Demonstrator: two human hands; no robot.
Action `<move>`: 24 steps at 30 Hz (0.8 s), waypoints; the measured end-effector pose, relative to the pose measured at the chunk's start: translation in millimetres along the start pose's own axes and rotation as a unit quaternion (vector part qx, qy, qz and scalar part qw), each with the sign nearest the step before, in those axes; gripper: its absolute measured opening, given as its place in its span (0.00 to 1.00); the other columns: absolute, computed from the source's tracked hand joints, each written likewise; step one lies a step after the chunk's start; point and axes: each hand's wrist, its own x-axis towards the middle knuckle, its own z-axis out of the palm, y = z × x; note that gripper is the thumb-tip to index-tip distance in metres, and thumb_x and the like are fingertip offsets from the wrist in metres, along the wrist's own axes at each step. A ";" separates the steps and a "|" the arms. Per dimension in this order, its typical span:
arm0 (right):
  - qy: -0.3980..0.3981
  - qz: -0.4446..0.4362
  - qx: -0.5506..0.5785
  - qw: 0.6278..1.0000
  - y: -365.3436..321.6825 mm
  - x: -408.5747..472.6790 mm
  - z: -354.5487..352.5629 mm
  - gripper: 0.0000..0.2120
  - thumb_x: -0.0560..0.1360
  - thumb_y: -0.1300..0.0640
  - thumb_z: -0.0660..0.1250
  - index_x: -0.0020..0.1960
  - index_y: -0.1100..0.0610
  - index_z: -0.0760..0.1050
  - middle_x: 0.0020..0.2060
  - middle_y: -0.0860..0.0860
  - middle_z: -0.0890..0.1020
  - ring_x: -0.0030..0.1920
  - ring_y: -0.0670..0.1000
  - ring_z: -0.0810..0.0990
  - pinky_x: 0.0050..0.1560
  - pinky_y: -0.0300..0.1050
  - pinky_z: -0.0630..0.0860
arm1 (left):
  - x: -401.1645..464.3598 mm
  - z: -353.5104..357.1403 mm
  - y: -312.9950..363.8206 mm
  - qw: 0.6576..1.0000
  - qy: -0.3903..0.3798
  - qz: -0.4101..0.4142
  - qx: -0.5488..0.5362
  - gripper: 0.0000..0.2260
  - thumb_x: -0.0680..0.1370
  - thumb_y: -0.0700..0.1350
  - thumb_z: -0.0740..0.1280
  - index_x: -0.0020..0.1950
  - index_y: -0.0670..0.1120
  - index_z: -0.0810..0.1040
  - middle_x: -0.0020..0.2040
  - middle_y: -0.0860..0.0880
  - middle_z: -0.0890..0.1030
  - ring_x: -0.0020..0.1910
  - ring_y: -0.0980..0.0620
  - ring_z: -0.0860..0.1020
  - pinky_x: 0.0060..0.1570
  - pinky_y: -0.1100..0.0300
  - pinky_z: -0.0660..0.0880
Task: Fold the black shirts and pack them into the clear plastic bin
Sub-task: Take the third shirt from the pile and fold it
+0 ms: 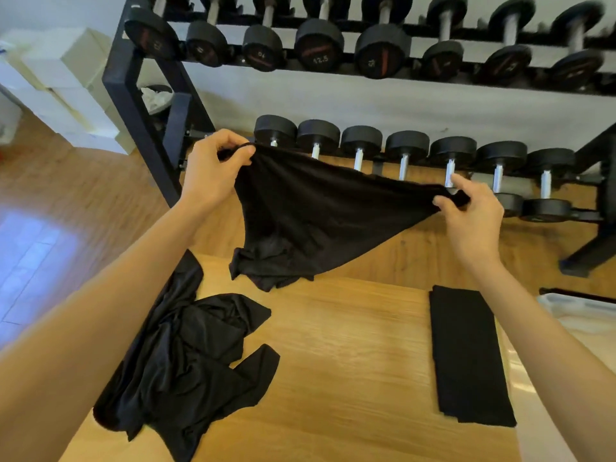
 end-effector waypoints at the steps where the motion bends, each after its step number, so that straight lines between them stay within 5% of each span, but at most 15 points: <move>1: 0.004 -0.012 -0.011 1.000 2.1 4.4 -2.6 0.16 0.78 0.59 0.66 0.65 0.59 0.76 0.57 0.57 0.78 0.54 0.44 0.71 0.55 0.27 0.64 | 2.3 0.7 1.2 1.000 0.007 0.004 0.004 0.02 0.79 0.44 0.67 0.49 0.47 0.79 0.41 0.55 0.80 0.47 0.52 0.82 0.56 0.53 0.78; 4: 0.021 -0.026 -0.011 0.999 6.2 14.8 -9.8 0.12 0.79 0.59 0.65 0.60 0.60 0.79 0.53 0.58 0.78 0.50 0.44 0.71 0.46 0.19 0.63 | 6.9 3.2 4.6 1.000 0.016 0.008 0.016 0.05 0.80 0.45 0.67 0.52 0.46 0.79 0.44 0.51 0.81 0.49 0.51 0.81 0.56 0.56 0.77; 24: 0.047 -0.036 0.039 0.997 17.3 -23.9 -26.8 0.10 0.78 0.59 0.66 0.57 0.59 0.81 0.49 0.50 0.78 0.51 0.43 0.74 0.48 0.21 0.66 | -40.1 -21.0 -10.8 0.999 -0.032 0.001 0.040 0.10 0.78 0.45 0.68 0.58 0.46 0.81 0.50 0.50 0.83 0.49 0.58 0.82 0.54 0.63 0.78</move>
